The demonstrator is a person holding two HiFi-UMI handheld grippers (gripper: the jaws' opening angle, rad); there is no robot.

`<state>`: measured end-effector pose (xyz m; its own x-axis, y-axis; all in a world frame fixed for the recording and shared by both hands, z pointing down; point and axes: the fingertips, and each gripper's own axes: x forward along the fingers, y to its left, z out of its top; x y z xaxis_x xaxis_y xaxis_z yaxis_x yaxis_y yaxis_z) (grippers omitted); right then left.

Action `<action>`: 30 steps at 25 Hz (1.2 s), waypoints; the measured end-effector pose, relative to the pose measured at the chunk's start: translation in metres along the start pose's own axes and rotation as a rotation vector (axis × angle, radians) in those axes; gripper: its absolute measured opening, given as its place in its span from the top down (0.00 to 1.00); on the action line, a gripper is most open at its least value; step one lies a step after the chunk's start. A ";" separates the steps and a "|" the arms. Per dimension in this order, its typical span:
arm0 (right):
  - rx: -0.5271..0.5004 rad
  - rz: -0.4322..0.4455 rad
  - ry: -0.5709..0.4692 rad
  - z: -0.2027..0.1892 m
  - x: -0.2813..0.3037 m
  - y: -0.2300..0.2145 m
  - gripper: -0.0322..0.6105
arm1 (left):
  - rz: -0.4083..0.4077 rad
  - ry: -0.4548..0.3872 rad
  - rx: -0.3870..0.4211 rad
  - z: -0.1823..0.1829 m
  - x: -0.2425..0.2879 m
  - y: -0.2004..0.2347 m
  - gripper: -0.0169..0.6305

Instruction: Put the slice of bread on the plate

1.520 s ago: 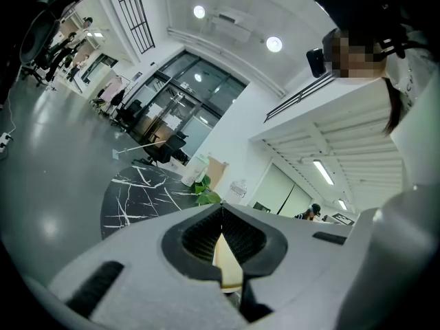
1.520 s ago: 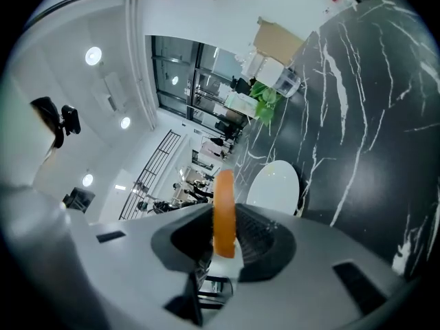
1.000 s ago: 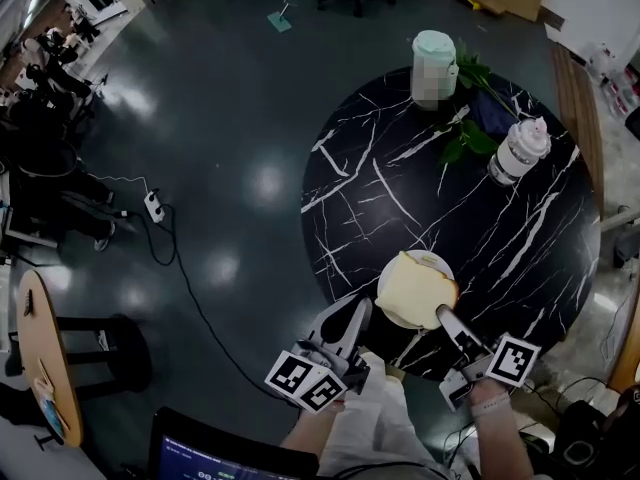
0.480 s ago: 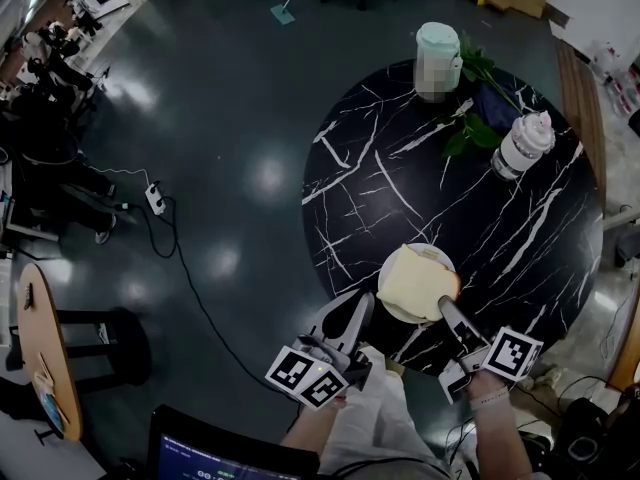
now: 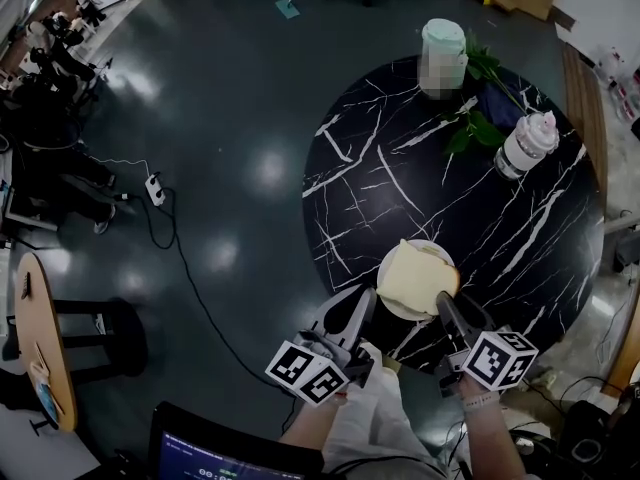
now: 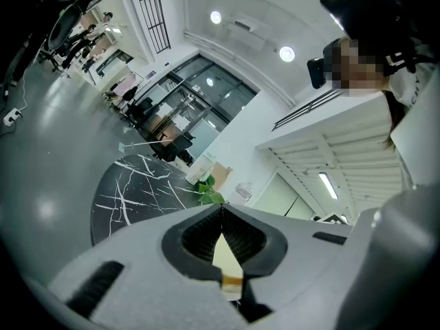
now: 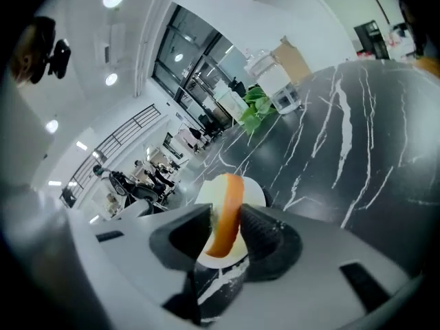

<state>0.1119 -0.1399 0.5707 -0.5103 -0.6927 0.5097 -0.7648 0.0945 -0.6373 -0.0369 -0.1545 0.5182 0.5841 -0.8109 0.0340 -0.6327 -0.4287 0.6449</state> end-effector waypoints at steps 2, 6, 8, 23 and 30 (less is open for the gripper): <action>-0.070 -0.023 -0.001 0.001 0.001 -0.001 0.79 | 0.002 -0.002 0.000 -0.001 0.000 0.000 0.96; -0.152 -0.068 0.017 -0.002 0.001 -0.005 0.78 | 0.005 -0.003 -0.001 -0.002 -0.001 0.000 0.96; -0.178 -0.088 0.019 -0.002 0.001 -0.007 0.77 | 0.006 -0.001 -0.001 -0.003 -0.002 0.000 0.96; -0.146 -0.100 0.028 0.004 -0.003 -0.004 0.70 | -0.002 0.009 0.000 -0.005 -0.002 -0.002 0.96; -0.171 -0.101 0.011 0.008 -0.006 0.000 0.62 | -0.009 0.009 0.000 -0.006 0.000 -0.006 0.96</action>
<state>0.1178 -0.1420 0.5627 -0.4312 -0.6969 0.5730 -0.8675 0.1458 -0.4755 -0.0302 -0.1501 0.5187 0.5947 -0.8032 0.0350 -0.6270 -0.4361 0.6455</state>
